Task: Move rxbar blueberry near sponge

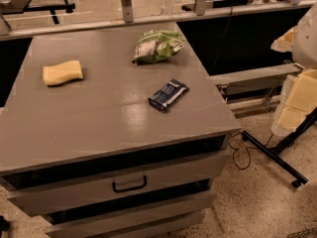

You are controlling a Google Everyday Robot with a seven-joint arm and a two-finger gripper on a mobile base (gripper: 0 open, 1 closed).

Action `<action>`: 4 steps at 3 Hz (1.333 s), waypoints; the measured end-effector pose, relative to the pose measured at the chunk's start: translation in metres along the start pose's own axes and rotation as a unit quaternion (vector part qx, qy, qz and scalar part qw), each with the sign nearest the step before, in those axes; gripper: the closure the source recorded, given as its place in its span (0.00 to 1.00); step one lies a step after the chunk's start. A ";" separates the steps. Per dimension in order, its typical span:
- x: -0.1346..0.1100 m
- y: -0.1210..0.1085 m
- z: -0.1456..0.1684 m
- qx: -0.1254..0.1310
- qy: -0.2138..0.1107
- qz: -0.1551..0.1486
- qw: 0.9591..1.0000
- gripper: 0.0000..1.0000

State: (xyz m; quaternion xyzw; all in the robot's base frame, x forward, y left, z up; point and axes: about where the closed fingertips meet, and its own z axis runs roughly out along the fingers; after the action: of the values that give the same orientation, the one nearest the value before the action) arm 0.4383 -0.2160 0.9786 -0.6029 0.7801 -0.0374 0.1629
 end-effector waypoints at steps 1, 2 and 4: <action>0.000 0.000 0.000 0.000 0.000 0.000 1.000 0.00; -0.011 -0.017 0.012 0.007 -0.036 -0.020 0.999 0.00; -0.109 -0.100 0.095 -0.009 -0.174 -0.100 0.980 0.00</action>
Offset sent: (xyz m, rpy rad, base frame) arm 0.0637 0.0214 -0.0173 0.1612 -0.0991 0.1665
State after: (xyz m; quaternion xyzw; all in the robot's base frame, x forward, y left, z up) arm 0.5839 -0.1257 0.9372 -0.6769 0.6757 0.0589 0.2861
